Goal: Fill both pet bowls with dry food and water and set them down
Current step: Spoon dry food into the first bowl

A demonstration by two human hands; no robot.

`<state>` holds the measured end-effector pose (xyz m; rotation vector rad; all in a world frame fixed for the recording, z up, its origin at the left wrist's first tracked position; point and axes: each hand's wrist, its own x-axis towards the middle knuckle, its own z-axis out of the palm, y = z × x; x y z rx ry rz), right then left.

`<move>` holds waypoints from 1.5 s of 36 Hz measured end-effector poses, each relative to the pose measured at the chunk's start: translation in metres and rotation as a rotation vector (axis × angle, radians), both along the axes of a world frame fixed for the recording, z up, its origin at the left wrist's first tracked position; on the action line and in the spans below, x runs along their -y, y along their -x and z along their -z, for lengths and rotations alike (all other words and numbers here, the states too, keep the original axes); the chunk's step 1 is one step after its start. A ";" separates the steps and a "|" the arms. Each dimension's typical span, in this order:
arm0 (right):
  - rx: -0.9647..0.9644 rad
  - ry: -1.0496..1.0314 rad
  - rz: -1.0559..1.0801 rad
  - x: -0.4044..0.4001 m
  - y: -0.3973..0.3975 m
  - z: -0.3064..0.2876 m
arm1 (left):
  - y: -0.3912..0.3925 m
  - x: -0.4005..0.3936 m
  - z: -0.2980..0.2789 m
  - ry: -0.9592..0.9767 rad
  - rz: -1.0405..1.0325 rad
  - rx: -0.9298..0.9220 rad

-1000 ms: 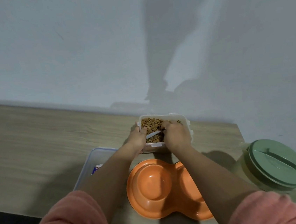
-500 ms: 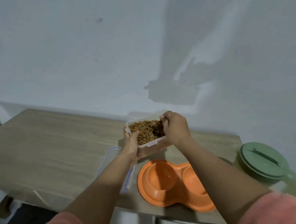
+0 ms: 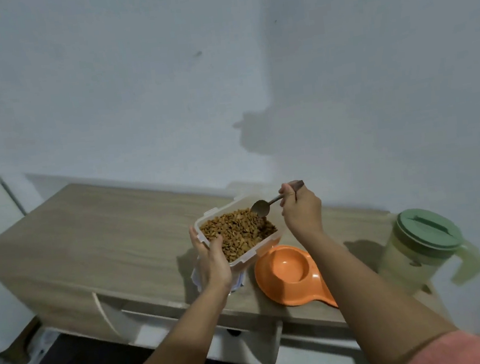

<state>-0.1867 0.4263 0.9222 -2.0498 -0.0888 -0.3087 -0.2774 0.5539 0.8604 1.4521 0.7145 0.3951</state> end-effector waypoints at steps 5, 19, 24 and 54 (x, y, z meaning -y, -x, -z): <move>-0.099 -0.057 0.018 -0.011 0.020 0.015 | 0.012 -0.015 0.013 0.124 0.016 0.081; -0.432 -0.480 0.133 -0.019 0.043 0.038 | 0.028 -0.015 0.020 -0.009 0.038 0.048; -0.457 -0.562 0.170 -0.013 0.034 0.041 | 0.026 -0.006 0.024 -0.024 -0.018 0.017; -0.526 -0.558 0.041 0.064 -0.043 0.051 | -0.009 0.080 0.051 0.147 -0.425 -0.033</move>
